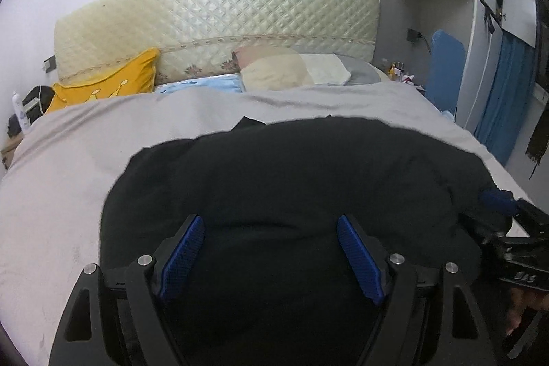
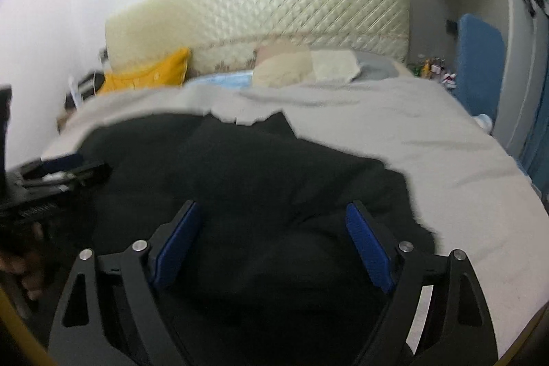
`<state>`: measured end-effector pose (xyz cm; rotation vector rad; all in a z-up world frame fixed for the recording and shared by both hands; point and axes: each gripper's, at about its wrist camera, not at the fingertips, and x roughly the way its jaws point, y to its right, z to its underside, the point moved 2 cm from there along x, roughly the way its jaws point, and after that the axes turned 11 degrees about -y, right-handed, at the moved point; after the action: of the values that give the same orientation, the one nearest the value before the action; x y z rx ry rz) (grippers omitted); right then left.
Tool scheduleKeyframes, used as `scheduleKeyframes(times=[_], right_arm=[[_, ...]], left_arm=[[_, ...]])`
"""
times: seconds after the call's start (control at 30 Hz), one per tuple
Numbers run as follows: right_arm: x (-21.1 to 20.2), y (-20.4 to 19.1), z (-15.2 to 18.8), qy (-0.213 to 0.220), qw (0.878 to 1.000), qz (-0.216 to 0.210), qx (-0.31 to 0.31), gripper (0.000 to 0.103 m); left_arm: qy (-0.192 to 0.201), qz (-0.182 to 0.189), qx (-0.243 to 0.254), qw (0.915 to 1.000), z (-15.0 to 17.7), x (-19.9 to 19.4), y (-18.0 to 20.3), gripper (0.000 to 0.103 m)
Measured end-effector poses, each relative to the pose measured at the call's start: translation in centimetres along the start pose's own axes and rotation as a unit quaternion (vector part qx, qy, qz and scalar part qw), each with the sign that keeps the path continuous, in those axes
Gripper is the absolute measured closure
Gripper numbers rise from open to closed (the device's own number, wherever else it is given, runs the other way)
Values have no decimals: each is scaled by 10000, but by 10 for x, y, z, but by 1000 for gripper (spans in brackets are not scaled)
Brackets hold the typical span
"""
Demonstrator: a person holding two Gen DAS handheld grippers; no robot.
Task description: Fold large clothes
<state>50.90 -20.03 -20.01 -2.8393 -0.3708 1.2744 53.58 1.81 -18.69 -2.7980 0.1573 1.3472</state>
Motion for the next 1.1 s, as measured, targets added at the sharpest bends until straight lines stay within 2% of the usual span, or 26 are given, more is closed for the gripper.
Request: scheduleKeyframes(times=[0.27,0.7,0.87,0.97,1.1], right_arm=[[35,-10,14,44,9985,404,-380,15],[72,-5,8,19,9982,410,-439,15],[55,-4,13,-146,9987,357,-331,15],[28,-5,19,-140,9980,445,-437,15],[-27,-7,33,78,9979,476,-430,15]], left_arm=[[-47,-193,74,9998,5,25,4,21],[-17,-278,-17,9996,-2,59,4,18],[-205,-140,-153,9996,1,41,2,18],[-307,38,-446,9985,8,4,0,18],[-107,26,-398,9991,22,-54,11,18]])
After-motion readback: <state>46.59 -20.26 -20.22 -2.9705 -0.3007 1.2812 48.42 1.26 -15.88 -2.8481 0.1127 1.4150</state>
